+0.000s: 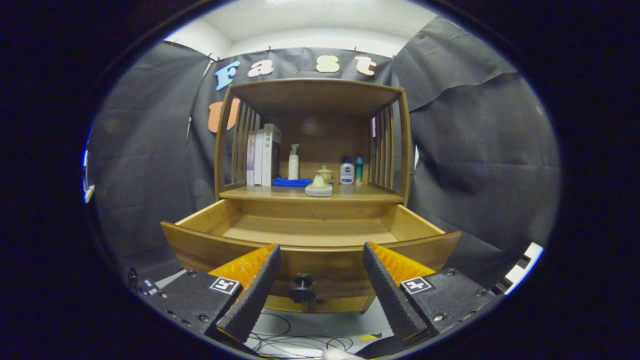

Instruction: Pull open the drawer, take out the items inside it, and place them on the countertop above the cabinet.

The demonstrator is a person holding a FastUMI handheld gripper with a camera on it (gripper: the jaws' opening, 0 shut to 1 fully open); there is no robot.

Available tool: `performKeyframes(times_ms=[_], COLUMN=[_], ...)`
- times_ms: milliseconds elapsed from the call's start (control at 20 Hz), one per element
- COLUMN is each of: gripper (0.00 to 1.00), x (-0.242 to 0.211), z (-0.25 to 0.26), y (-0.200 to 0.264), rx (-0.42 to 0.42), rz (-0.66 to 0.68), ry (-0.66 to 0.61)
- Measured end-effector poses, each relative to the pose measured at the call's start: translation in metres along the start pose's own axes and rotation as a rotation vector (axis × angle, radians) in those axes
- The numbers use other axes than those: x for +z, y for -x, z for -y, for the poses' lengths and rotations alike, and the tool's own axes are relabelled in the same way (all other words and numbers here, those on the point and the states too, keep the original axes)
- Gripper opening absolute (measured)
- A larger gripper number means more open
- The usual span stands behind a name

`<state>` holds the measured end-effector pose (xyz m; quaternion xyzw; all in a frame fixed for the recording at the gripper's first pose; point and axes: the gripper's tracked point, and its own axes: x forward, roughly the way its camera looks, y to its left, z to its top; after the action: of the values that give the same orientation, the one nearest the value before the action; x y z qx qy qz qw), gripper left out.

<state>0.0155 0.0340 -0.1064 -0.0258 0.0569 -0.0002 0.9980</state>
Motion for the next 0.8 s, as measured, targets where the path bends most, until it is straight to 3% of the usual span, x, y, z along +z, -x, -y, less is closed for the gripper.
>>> performKeyframes(times_ms=[150,450,800], gripper=[1.00,1.00,1.00], x=[-0.021,-0.039,-0.040], z=[-0.013,-0.011,-0.015], y=[-0.014,-0.040,-0.045], rx=[0.024,-0.013,-0.006], rz=[-0.046,-0.090,-0.068], ry=[0.025,0.026,-0.009])
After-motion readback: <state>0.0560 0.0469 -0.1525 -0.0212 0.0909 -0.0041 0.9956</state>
